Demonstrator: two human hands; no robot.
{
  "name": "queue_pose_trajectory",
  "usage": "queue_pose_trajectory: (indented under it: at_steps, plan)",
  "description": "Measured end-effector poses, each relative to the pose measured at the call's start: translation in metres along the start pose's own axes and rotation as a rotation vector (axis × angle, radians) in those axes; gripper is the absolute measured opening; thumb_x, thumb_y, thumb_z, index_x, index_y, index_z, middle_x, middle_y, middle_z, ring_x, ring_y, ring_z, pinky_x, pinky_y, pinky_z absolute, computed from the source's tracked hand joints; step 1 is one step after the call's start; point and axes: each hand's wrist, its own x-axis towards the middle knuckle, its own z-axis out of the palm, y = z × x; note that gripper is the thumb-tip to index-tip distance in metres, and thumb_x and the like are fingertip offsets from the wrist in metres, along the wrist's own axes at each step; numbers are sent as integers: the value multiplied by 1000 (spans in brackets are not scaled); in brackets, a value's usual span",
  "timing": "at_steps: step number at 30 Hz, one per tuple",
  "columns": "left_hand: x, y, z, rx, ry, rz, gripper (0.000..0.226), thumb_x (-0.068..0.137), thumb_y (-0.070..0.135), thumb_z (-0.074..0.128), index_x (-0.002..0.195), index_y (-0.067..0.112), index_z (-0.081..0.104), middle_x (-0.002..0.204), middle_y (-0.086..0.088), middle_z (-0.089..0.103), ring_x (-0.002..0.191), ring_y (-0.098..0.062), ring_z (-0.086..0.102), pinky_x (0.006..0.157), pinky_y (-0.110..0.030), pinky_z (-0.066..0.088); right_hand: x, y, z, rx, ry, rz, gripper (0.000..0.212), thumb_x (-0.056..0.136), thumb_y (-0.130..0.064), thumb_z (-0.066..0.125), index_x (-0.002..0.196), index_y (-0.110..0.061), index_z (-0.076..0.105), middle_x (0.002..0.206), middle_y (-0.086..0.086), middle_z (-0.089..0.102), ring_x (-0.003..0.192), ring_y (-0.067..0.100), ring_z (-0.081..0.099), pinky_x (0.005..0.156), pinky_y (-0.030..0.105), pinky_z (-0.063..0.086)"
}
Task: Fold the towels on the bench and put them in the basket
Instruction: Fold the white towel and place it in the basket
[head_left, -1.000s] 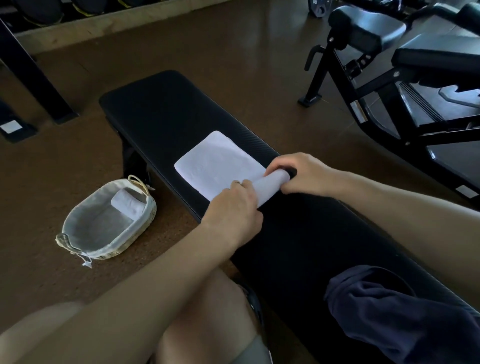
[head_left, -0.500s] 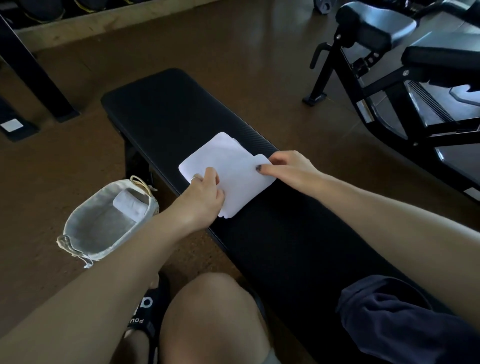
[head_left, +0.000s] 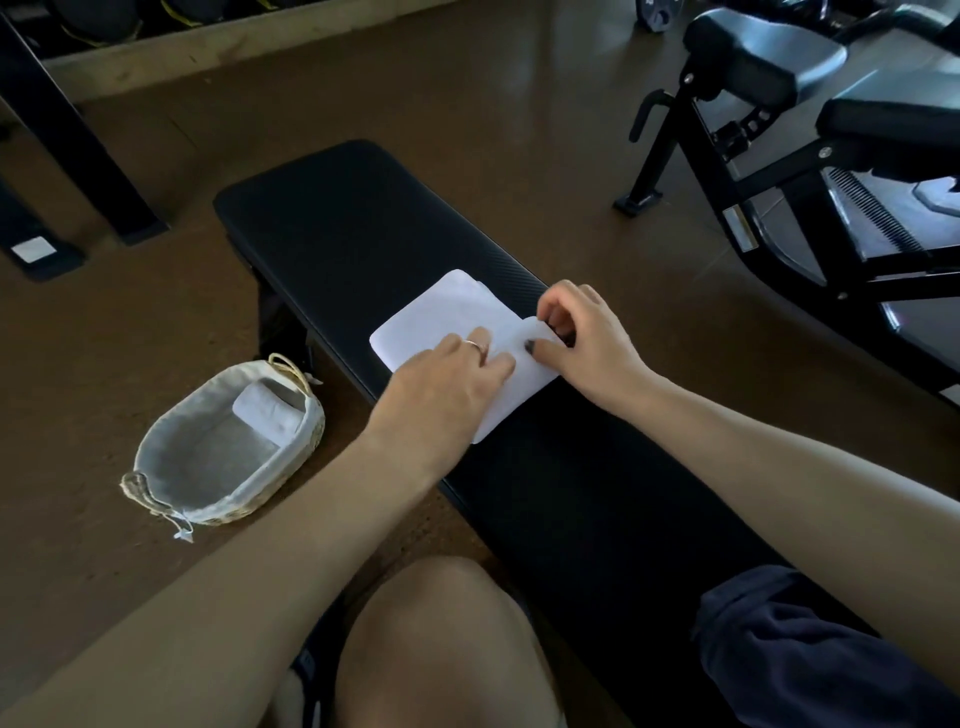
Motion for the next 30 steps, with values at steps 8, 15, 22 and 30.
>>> queue_pose_trajectory:
  at_steps: [8, 15, 22, 30]
  plan:
    - [-9, 11, 11, -15, 16, -50, 44, 96, 49, 50, 124, 16, 44, 129, -7, 47, 105, -23, 50, 69, -32, 38, 9, -12, -15, -455, -279, -442, 46, 81, -13, 56, 125, -20, 68, 128, -4, 65, 125, 17, 55, 114, 33, 32]
    - [-5, 11, 11, -31, 49, -127, 34, 89, 22, 49, 121, 13, 44, 121, -7, 51, 87, -20, 41, 62, -30, 33, 18, -14, -28, -587, -481, -486, 77, 69, -15, 73, 143, -25, 54, 140, -6, 50, 134, 18, 45, 116, 38, 33]
    - [1, -34, -1, -363, 33, -225, 25, 93, 33, 49, 104, 20, 30, 94, 3, 41, 82, -26, 49, 68, -36, 37, 48, -32, -19, -65, -467, -65, 49, 65, -21, 75, 113, -31, 71, 113, -10, 66, 107, 10, 62, 93, 33, 51]
    - [4, -82, 19, -889, 93, -472, 15, 102, 28, 43, 113, 19, 46, 103, -4, 58, 88, -17, 58, 67, -32, 48, 79, -35, -3, 244, -482, 316, 36, 80, -39, 78, 115, -35, 71, 120, -10, 69, 115, 12, 60, 88, 29, 46]
